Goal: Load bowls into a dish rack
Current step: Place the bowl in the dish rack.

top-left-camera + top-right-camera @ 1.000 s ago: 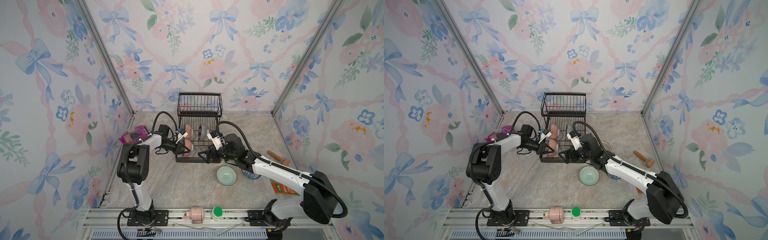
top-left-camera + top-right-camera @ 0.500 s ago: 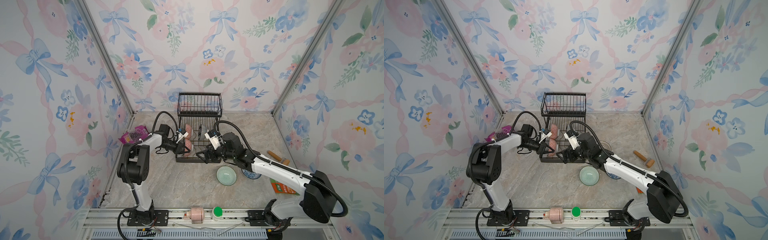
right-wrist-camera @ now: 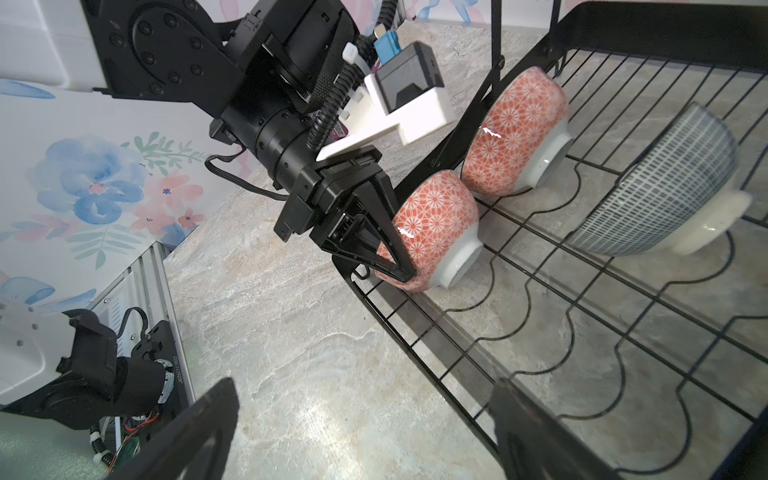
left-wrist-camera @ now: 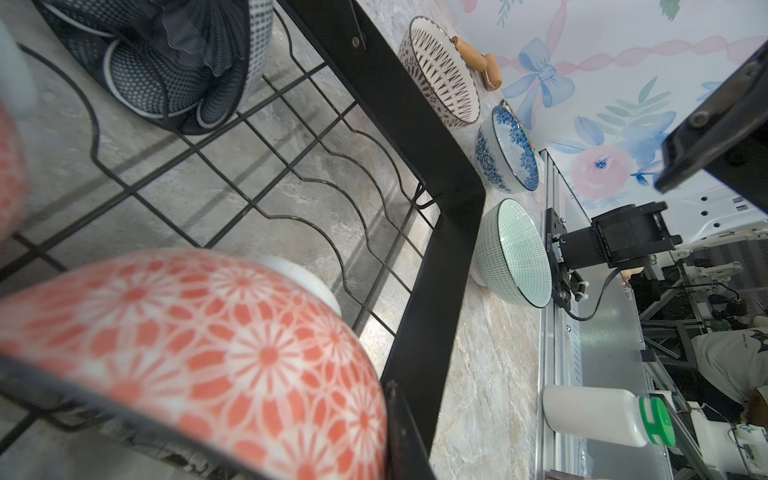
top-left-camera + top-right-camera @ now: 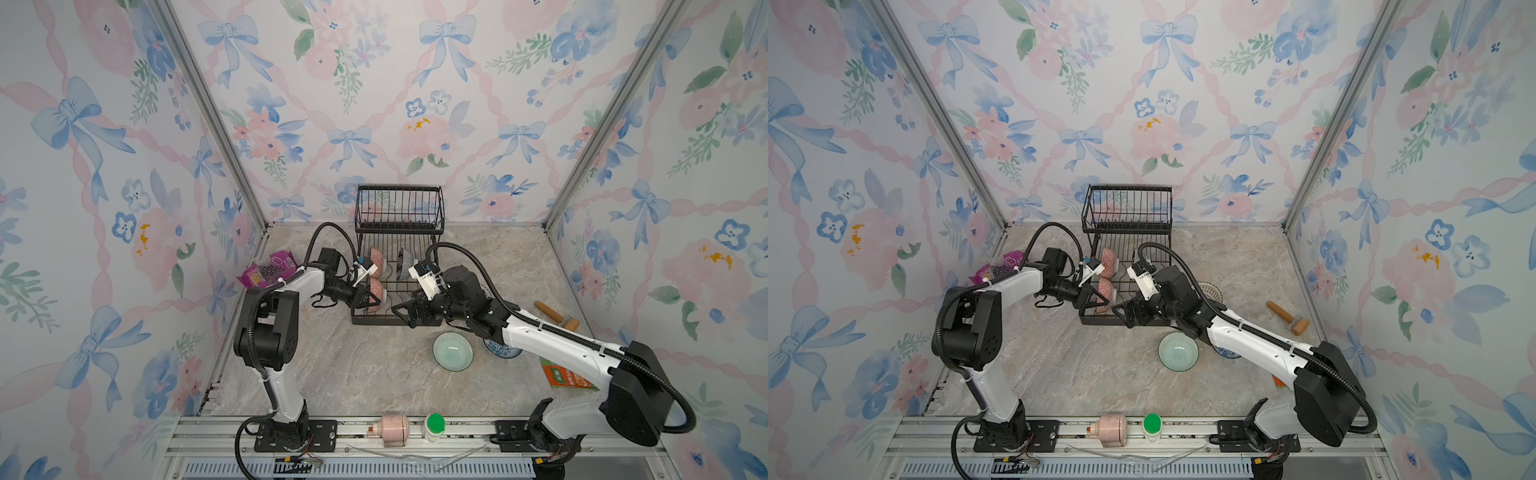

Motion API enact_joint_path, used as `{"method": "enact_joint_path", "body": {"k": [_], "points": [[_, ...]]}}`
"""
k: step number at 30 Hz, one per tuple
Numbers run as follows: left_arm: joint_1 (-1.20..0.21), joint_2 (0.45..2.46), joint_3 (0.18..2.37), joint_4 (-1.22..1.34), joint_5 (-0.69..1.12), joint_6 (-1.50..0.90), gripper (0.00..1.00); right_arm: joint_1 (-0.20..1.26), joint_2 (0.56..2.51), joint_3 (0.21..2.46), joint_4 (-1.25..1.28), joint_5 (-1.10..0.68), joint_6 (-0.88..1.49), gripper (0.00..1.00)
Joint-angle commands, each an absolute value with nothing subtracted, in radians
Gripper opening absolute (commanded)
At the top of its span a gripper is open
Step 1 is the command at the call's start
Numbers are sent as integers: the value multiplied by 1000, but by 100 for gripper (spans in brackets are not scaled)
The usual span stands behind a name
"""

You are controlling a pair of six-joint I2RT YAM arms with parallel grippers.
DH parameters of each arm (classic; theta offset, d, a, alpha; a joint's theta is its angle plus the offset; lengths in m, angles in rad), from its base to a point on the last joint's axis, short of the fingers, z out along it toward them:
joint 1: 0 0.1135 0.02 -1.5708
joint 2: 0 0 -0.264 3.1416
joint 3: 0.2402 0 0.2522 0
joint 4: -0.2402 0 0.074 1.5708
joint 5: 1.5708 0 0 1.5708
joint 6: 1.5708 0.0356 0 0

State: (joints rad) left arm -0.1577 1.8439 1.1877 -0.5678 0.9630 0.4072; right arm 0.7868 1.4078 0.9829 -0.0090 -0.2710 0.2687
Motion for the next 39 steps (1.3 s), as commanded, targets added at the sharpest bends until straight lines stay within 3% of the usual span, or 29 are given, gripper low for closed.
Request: {"method": "enact_joint_path", "body": {"k": [1, 14, 39], "points": [[-163, 1813, 1192, -577, 939, 400, 12, 801, 1371, 966, -33, -239, 254, 96], [-159, 1791, 1186, -578, 910, 401, 18, 812, 1301, 911, -37, -191, 258, 96], [-141, 1737, 1181, -578, 871, 393, 19, 833, 1312, 917, -32, -187, 260, 96]]}}
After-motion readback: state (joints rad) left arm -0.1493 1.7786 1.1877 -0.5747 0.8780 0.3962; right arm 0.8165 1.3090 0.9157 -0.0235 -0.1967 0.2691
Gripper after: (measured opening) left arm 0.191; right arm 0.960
